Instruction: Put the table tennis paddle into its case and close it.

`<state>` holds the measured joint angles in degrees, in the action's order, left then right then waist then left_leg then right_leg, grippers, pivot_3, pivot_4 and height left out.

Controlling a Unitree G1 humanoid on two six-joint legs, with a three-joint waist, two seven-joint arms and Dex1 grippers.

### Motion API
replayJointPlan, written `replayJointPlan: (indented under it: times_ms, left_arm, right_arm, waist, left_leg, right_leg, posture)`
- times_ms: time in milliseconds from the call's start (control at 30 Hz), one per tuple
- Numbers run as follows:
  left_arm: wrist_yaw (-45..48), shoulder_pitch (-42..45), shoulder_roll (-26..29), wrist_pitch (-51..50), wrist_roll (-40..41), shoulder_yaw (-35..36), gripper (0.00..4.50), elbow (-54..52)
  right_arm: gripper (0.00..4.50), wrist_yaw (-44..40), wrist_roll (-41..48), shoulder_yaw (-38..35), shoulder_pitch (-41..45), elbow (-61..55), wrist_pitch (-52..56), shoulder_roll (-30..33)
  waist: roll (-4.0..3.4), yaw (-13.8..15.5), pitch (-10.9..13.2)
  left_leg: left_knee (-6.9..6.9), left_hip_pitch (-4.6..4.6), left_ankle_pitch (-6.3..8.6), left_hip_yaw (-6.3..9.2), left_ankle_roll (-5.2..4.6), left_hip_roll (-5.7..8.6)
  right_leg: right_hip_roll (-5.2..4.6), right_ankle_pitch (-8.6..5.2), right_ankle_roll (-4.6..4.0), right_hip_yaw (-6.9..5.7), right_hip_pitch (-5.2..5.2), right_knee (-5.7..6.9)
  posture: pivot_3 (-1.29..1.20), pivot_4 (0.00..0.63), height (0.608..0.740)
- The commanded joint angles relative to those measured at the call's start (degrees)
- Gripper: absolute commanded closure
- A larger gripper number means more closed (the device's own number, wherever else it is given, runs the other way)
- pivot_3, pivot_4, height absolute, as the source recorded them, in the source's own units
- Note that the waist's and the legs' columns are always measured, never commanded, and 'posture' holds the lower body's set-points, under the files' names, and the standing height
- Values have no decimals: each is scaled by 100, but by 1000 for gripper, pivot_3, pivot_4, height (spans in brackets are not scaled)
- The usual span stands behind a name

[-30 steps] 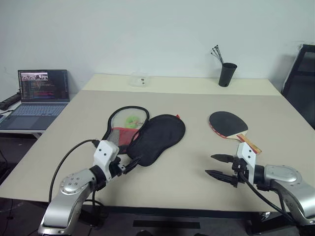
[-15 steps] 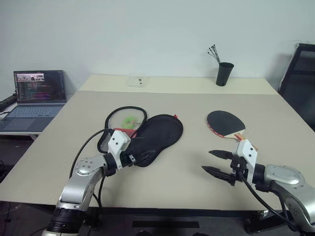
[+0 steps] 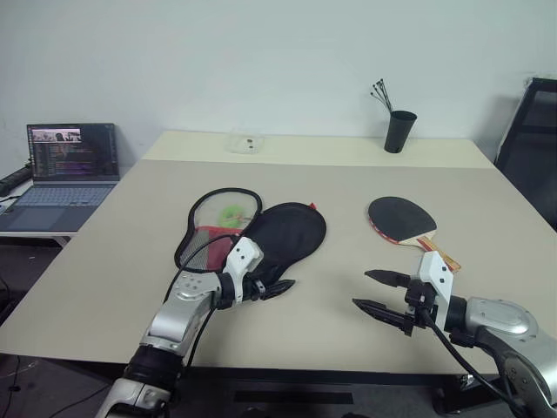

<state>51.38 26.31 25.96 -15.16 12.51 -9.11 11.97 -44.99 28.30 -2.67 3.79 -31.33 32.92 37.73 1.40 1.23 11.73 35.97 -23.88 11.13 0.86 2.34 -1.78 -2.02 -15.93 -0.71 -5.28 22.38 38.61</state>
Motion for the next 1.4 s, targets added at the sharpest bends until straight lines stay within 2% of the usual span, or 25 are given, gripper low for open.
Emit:
replayJointPlan:
  times_ms: [33, 267, 333, 400, 533, 667, 800, 867, 1067, 1267, 1400]
  left_arm:
    - [128, 309, -45, 477, -269, -115, 695, 485]
    - [172, 437, -156, 537, -428, -117, 695, 818]
    - [215, 384, -169, 367, -374, -109, 1068, 692]
    - [270, 338, -171, 222, -337, -121, 1633, 565]
    - [322, 207, -203, -509, -62, -86, 3063, -23]
    - [-56, 187, -358, -1235, 98, 30, 4480, -516]
    - [-479, 290, -648, -1602, 115, 70, 4480, -702]
    - [-855, 517, -971, -1602, -4, 44, 4480, -477]
    - [-1559, 1333, -1891, -1287, -346, -106, 4480, 845]
    - [-1906, 2110, -2553, -543, -685, -161, 4480, 2326]
    - [-1963, 2407, -2763, -210, -822, -147, 4480, 2947]
  right_arm:
    - [1159, 45, 86, -16, 17, -205, -73, -41]
    - [1159, 99, 67, -88, -75, -208, -117, -42]
    - [1108, 125, 58, -102, -94, -211, -131, -43]
    - [1108, 142, 59, -110, -106, -209, -145, -37]
    - [1108, 182, 52, -141, -109, -206, -160, -30]
    - [1108, 205, 48, -216, -76, -167, -171, 1]
    - [1108, 180, 45, -309, -45, -109, -178, 55]
    - [1108, 156, 45, -412, -12, -31, -191, 114]
    - [1108, 56, 40, -636, 8, 111, -241, 290]
    - [1108, 67, 39, -750, -107, 67, -260, 356]
    - [1108, 115, 38, -770, -174, -4, -245, 347]
  waist:
    - [0, 0, 0]
    - [0, 1, 0]
    - [0, 2, 0]
    - [0, 2, 0]
    - [0, 2, 0]
    - [1, 5, 0]
    - [3, 13, 1]
    - [5, 21, 2]
    - [10, 21, 4]
    - [12, 16, 6]
    - [14, 19, 7]
  left_leg:
    - [-1, 0, 0, 0, 0, -1]
    - [2, 0, 0, -2, 0, 2]
    - [2, 0, 0, -2, 0, 2]
    - [2, 1, 0, -1, 0, 2]
    - [2, 0, 0, -1, 0, 1]
    - [2, 0, 0, 0, 0, 3]
    - [8, 0, 0, 5, 0, 4]
    - [8, 0, 0, 4, 0, 5]
    - [14, -2, -1, 0, -2, 19]
    - [10, -4, 0, -3, -4, 17]
    - [15, -5, -1, -5, -4, 20]
  right_leg:
    - [3, 0, 0, -2, 2, 0]
    - [6, 0, 0, 0, 0, 3]
    - [6, 0, 0, 0, 0, 3]
    - [5, 0, 0, 0, 0, 3]
    - [6, 0, 0, 0, 0, 3]
    - [5, 0, 0, 1, 0, 2]
    - [4, 1, 1, -2, -4, 4]
    - [4, 1, 2, -1, -4, 4]
    - [6, 6, 12, 0, -8, 2]
    - [13, 5, 15, -2, -4, -2]
    - [9, 8, 20, -3, -6, -1]
  posture:
    - [0, 150, 740]
    - [0, 150, 740]
    - [0, 150, 740]
    - [0, 150, 740]
    - [0, 150, 740]
    - [0, 150, 740]
    - [0, 150, 740]
    - [0, 150, 740]
    - [0, 150, 740]
    - [0, 150, 740]
    - [0, 150, 740]
